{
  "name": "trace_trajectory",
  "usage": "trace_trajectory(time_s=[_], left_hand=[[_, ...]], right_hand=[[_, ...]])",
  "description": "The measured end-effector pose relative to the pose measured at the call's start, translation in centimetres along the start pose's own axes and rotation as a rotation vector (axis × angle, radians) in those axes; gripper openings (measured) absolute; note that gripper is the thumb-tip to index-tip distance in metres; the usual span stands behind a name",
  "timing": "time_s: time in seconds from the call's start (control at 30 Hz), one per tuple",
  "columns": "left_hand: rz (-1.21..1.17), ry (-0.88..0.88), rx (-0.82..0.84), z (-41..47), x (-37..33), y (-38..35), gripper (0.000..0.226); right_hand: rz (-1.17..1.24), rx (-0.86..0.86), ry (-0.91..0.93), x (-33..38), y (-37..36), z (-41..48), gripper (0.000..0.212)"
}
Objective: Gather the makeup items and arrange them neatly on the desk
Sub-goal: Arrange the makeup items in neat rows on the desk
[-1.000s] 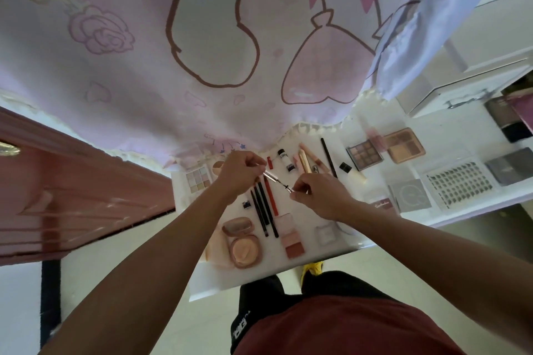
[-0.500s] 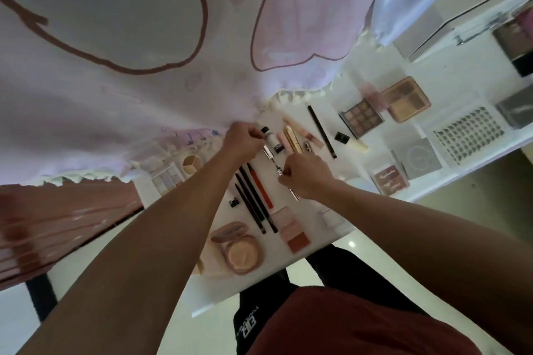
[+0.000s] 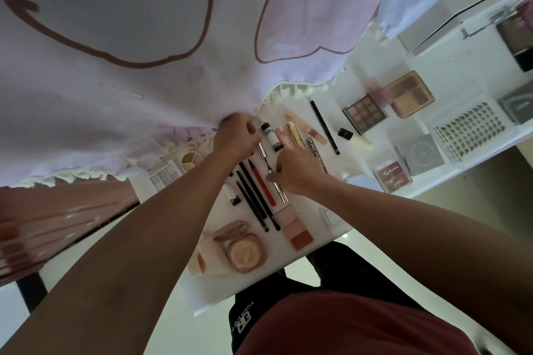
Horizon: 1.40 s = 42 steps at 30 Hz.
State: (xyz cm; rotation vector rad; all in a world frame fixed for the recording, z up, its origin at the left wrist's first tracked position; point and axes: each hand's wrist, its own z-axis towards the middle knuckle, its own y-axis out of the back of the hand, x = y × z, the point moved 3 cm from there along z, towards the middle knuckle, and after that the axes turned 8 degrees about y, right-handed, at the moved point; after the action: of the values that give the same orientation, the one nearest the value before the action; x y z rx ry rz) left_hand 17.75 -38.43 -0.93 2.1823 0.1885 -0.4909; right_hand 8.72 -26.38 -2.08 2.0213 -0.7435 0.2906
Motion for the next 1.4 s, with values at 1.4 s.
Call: trace_trajectory(time_s=[1.4], left_hand=[[-0.887, -0.014, 0.142, -19.8, -0.5, 5.4, 0.006]], right_hand=[[0.210, -0.243, 0.550, 3.6, 11.2, -13.6, 0.024]])
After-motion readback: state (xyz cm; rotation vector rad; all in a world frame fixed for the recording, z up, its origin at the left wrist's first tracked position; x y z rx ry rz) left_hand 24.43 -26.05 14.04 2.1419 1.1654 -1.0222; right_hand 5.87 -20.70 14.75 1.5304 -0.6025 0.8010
